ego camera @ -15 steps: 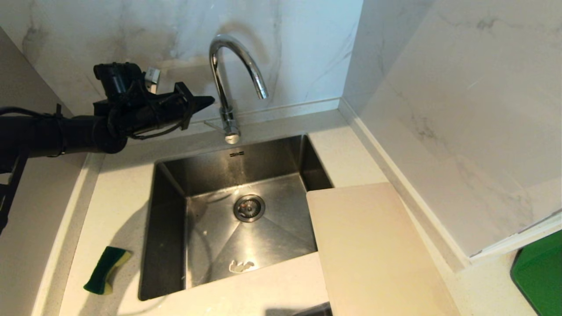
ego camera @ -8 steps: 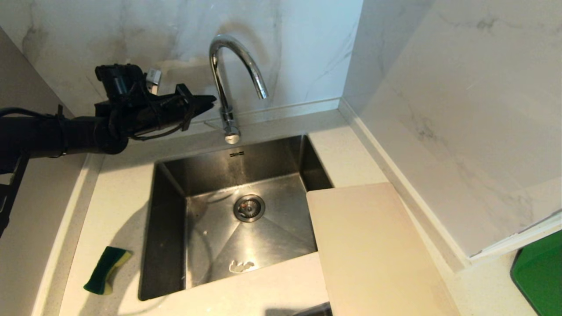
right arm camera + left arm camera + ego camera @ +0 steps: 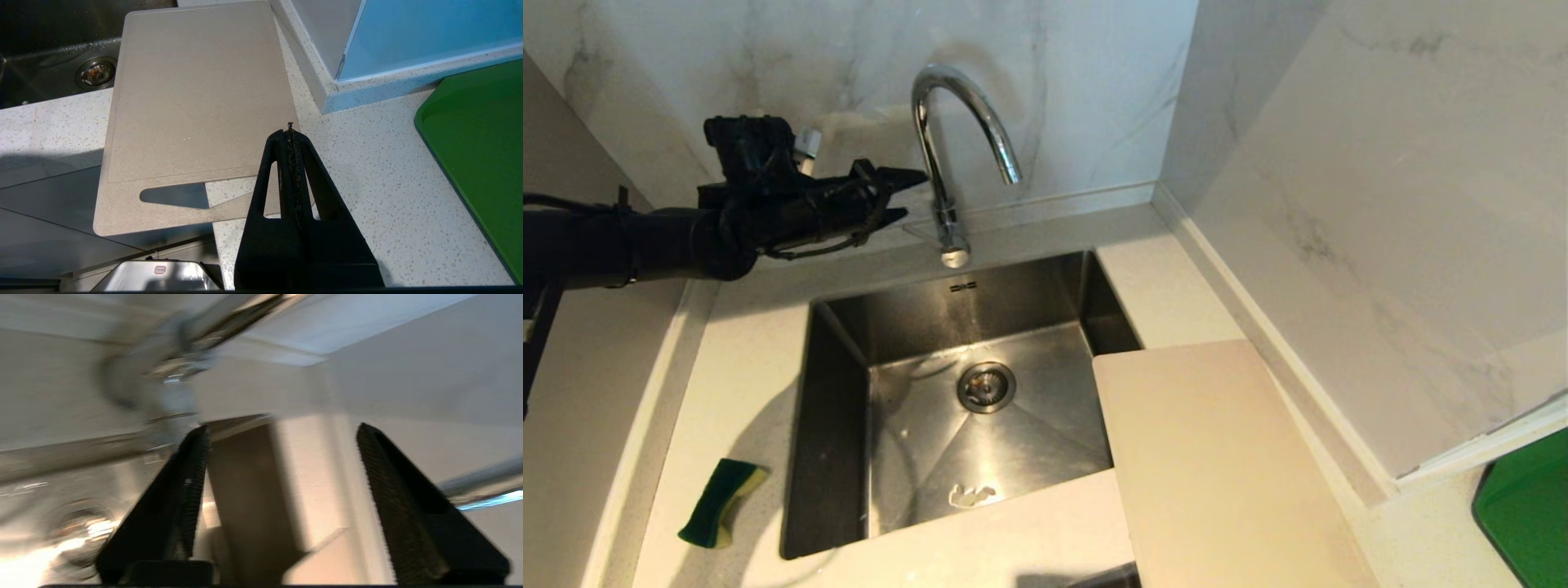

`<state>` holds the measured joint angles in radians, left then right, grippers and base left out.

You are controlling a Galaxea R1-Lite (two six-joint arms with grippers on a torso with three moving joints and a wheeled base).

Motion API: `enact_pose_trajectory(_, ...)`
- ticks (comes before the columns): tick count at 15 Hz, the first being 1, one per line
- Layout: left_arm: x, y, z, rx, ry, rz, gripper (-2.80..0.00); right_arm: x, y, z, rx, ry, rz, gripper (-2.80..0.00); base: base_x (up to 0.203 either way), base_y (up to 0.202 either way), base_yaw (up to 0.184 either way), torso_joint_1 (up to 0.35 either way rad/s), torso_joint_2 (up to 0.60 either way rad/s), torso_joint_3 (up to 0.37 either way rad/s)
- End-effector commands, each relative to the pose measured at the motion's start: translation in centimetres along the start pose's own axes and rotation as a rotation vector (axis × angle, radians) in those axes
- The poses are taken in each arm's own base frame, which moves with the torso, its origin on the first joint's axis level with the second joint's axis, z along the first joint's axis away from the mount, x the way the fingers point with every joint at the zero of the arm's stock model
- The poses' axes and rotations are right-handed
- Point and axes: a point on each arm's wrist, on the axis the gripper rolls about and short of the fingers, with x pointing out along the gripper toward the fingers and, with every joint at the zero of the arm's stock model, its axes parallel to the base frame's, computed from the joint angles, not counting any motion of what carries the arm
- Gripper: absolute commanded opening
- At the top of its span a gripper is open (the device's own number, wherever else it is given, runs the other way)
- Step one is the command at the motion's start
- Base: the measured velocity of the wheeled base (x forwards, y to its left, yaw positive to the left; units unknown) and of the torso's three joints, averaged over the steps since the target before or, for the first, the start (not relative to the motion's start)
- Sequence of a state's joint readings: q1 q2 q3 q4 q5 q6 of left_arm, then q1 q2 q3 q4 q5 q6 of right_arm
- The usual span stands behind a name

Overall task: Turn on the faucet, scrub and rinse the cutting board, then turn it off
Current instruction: Turn on the tap

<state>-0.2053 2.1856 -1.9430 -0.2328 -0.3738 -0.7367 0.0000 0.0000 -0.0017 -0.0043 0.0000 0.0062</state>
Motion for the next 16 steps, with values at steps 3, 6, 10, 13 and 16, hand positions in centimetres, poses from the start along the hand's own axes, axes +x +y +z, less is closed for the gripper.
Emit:
enact_pose_trajectory(3,-1.5,-2.7,0.6,0.168,-0.06,0.107,0.0,0.0,0.0,0.0,0.0,0.0,0.0,-2.8,0.0,0.0,0.0,0.0,0.0,0.0)
enact_pose_trajectory(6,-1.8,-4.3,-0.3,0.246,-0.063,0.205,0.0,0.0,0.0,0.0,0.0,0.0,0.0,-2.8,0.0,0.0,0.0,0.0,0.0,0.0)
enact_pose_trajectory(10,-2.1,-5.1,-0.5,0.374,-0.117,0.328,0.0,0.0,0.0,0.0,0.0,0.0,0.0,-2.8,0.0,0.0,0.0,0.0,0.0,0.0)
enact_pose_trajectory(13,-1.7,-5.6,-1.6,0.441,-0.145,0.469,0.0,0.0,0.0,0.0,0.0,0.0,0.0,-2.8,0.0,0.0,0.0,0.0,0.0,0.0)
enact_pose_trajectory(16,-1.3,-6.1,-2.3,0.443,-0.17,0.512,0.0,0.0,0.0,0.0,0.0,0.0,0.0,-2.8,0.0,0.0,0.0,0.0,0.0,0.0)
